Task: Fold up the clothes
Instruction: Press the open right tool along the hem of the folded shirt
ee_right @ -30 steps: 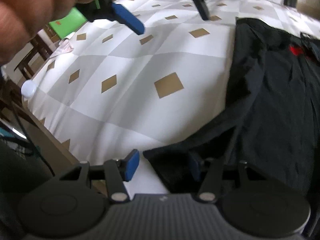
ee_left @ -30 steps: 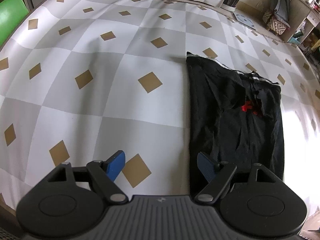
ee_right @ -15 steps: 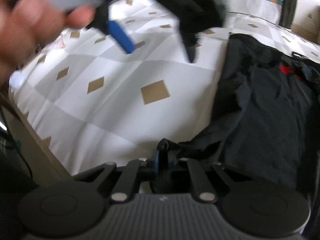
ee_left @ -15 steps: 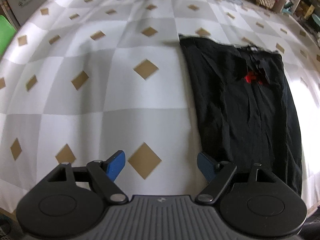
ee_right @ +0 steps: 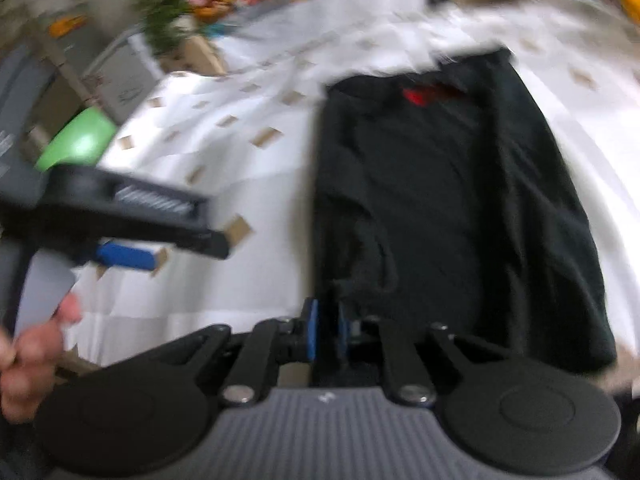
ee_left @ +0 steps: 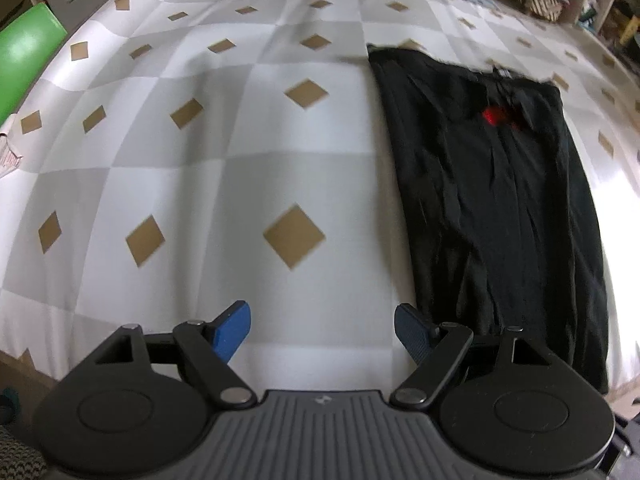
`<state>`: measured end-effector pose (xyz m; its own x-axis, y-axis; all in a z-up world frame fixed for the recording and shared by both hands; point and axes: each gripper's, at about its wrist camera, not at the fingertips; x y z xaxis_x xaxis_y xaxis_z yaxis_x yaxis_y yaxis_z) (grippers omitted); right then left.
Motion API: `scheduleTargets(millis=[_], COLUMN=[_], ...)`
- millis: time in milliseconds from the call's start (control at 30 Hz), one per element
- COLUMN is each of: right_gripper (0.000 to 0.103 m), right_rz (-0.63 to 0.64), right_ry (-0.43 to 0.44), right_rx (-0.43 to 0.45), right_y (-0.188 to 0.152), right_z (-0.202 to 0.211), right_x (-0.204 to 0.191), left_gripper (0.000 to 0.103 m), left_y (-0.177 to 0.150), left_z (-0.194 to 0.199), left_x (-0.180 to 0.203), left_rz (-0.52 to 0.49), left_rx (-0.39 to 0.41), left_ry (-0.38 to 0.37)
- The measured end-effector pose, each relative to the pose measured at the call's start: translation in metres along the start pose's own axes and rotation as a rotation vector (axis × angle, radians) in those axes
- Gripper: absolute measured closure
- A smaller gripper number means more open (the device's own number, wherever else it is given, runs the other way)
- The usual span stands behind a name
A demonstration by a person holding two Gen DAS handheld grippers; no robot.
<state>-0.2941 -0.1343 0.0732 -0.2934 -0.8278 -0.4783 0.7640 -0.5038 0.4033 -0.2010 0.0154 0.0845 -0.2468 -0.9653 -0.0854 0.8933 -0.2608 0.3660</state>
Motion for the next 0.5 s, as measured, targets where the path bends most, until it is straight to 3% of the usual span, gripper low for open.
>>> scheduleTargets(millis=[33,133,367,500], right_gripper=[0.079,0.075,0.063,0.062], right_rz=[-0.048,-0.101,0.008,0.071], right_ry=[-0.011,-0.104,-0.112,-0.098], right_rx=[-0.034,-0.029,0.064,0.076], right_y=[0.001,0.002,0.007,0.007], right_z=[-0.003,-0.002,0.01,0.014], right_x=[0.009,0.025,0.021,0.019], left_gripper=[0.025,0.025,0.025,0.025], left_y=[-0.002,-0.009,-0.025,-0.026], left_z=[-0.001,-0.004,-0.012,-0.009], left_x=[0.004,0.017,0.048,0.046], left_rz=[-0.013,-0.051,-0.14,-0.109], left_rx=[-0.001,-0.005,-0.014,0.002], left_ry=[0.003,0.012,0.033,0.077])
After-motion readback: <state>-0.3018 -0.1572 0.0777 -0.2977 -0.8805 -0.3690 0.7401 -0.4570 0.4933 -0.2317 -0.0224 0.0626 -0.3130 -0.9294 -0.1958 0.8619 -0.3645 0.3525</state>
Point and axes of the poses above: each gripper's, at about its wrist camera, not at the fingertips, and z roughly against the way its jaws point, x to its right, y to its top, and after that the axes turned 12 degrees about -z, right-handed
